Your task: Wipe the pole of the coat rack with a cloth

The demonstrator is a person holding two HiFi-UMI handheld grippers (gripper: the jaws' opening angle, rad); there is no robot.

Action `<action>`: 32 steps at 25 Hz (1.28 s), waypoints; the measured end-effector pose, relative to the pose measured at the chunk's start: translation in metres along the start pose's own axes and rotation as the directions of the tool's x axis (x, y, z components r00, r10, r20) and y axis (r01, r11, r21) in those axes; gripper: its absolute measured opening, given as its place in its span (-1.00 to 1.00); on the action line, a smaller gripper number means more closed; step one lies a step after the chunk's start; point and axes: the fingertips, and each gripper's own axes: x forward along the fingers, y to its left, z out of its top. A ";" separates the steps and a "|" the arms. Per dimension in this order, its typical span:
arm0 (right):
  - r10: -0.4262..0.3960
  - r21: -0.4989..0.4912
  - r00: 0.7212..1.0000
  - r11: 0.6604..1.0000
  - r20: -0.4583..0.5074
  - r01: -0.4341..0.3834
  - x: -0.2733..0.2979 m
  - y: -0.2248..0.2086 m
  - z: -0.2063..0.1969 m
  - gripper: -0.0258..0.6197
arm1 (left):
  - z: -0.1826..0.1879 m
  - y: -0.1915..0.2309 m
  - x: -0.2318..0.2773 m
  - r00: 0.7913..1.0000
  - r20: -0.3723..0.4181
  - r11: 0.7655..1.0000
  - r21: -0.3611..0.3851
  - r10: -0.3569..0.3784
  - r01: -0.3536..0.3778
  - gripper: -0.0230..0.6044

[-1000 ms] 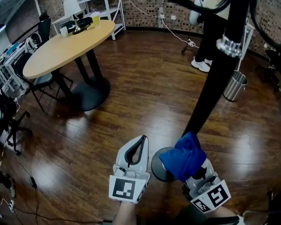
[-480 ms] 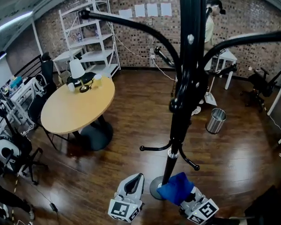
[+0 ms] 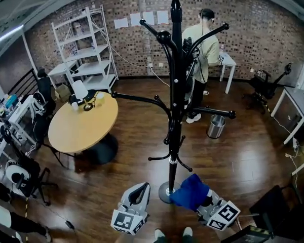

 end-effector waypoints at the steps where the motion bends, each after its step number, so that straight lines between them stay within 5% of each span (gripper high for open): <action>1: -0.023 -0.036 1.000 0.999 0.002 0.023 -0.012 0.006 0.008 -0.62 | 0.005 -0.007 -0.006 1.000 0.010 1.000 -0.007 -0.008 0.008 -0.93; 8: -0.070 -0.049 0.997 0.996 0.040 0.072 -0.097 0.056 0.063 -0.62 | 0.068 -0.086 -0.058 0.998 0.054 1.000 -0.008 -0.017 0.017 -0.93; 15: -0.028 -0.063 0.997 0.997 0.069 0.032 -0.207 0.102 0.090 -0.62 | 0.077 -0.197 -0.123 0.997 0.072 1.000 -0.012 0.017 -0.016 -0.93; 22: -0.062 -0.089 0.996 0.994 0.071 0.068 -0.255 0.121 0.101 -0.62 | 0.086 -0.244 -0.154 0.996 0.093 1.000 -0.005 -0.002 0.003 -0.93; 25: -0.058 -0.100 0.997 0.993 0.058 0.064 -0.260 0.129 0.096 -0.62 | 0.088 -0.255 -0.162 0.994 0.099 0.999 0.012 -0.042 0.041 -0.52; 31: -0.014 -0.099 0.999 0.995 0.051 0.019 -0.262 0.140 0.095 -0.62 | 0.090 -0.269 -0.167 0.993 0.115 1.000 0.020 -0.026 0.024 -0.46; 32: -0.005 -0.092 0.999 0.996 0.046 0.010 -0.262 0.142 0.093 -0.62 | 0.089 -0.273 -0.168 0.993 0.116 0.999 0.020 -0.037 0.034 -0.16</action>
